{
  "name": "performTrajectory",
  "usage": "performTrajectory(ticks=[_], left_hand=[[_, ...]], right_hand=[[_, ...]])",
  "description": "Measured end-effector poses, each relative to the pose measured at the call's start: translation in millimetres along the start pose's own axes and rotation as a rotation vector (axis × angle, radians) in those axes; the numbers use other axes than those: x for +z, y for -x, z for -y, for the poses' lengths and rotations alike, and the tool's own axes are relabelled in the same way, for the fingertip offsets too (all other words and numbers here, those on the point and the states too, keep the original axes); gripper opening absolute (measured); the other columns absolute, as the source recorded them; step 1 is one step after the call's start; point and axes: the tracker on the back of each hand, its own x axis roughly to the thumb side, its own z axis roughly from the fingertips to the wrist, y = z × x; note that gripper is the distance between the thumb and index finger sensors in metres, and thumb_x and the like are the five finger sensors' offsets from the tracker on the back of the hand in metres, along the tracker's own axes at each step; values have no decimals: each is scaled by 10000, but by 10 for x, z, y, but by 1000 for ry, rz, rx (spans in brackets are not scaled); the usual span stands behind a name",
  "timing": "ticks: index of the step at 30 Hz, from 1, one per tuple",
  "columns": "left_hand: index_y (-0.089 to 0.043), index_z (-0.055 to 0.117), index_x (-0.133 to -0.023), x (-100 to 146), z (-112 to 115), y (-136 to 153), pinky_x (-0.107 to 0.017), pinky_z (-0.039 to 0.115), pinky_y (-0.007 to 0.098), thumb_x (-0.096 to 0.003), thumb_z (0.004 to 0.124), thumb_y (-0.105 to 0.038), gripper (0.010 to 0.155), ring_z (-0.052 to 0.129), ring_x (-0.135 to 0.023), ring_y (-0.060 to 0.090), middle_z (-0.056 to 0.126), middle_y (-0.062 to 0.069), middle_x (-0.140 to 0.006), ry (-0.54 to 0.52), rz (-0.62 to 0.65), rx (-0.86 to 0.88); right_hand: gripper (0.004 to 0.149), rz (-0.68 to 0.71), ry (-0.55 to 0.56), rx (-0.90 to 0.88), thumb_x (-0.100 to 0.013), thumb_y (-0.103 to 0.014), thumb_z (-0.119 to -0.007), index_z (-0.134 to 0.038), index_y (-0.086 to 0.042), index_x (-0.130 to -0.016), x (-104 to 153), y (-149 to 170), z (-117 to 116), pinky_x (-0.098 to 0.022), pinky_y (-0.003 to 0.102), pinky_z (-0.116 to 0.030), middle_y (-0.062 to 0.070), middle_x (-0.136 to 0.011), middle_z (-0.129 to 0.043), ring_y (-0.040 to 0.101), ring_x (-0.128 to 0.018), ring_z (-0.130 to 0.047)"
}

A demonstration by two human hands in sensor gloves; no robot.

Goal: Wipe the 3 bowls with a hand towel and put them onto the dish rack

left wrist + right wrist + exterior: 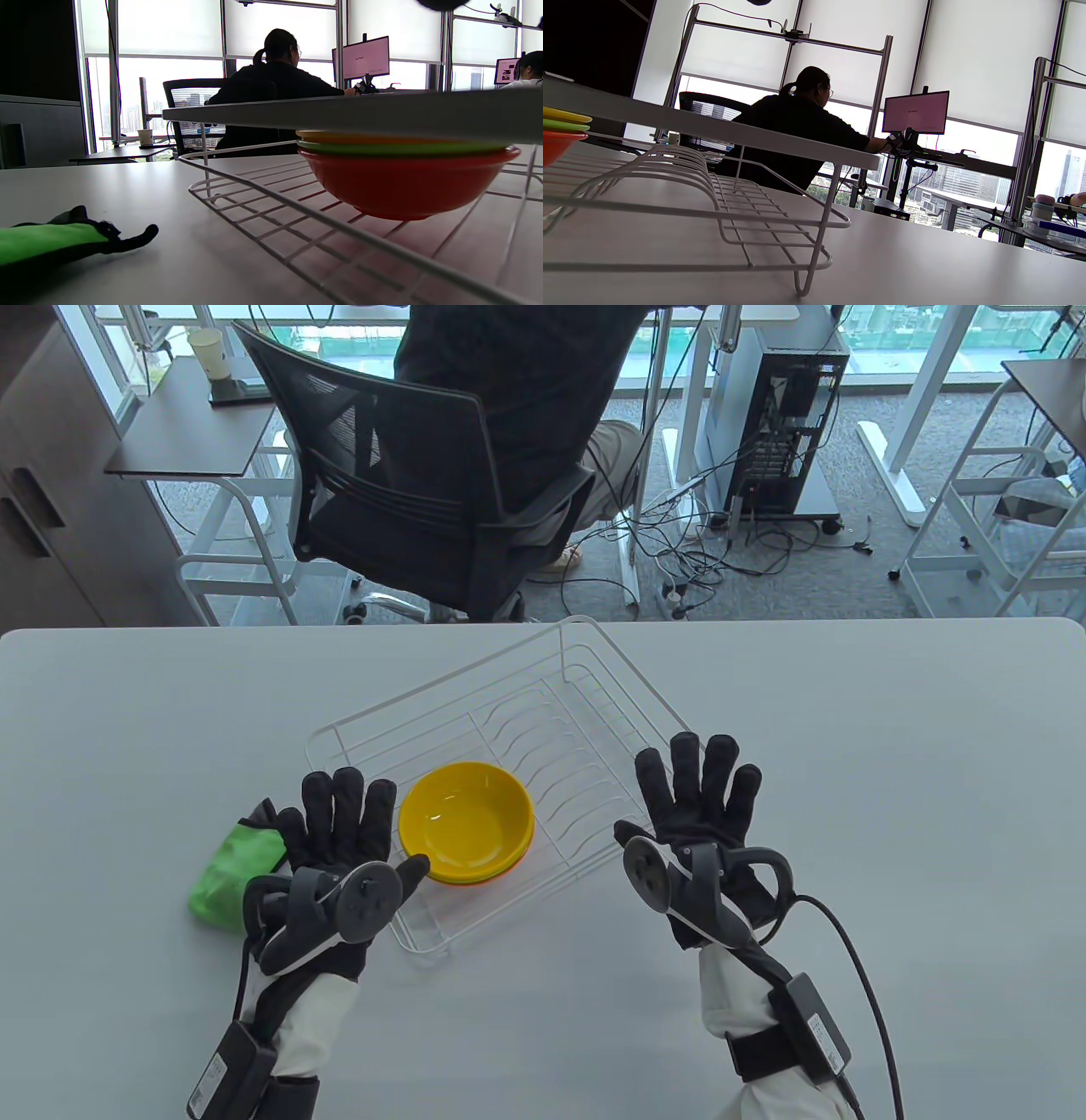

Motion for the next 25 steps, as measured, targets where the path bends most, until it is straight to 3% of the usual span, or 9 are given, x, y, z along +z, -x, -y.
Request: performTrajectory(ticks=[9,17,25], left_hand=[[-151,88,-1149,8,-5,16,-693,133,746,-563,542,-617,876,-99,-1041,493,38,248,-1195,-50,-2,-48],[-137,152,-1163,-13,97,58,-689,164,752,-565,561,-598,859,-87,-1045,503,82,264,-1203,45,-20,-47],[-135,164,-1164,-15,92,68,-689,170,752,-566,562,-593,853,-46,-1049,502,90,261,-1204,34,-22,-44]], right_hand=[[759,3,-5,9,-458,-620,-595,-420,-294,-1120,7,-34,2,-711,617,-106,126,-1179,-263,444,-1045,-59],[746,-15,-16,17,-460,-609,-603,-450,-288,-1115,9,-20,-6,-711,618,-117,129,-1177,-274,448,-1045,-73],[743,-16,-37,24,-460,-604,-608,-464,-283,-1114,16,-33,-7,-712,618,-120,130,-1176,-282,445,-1048,-81]])
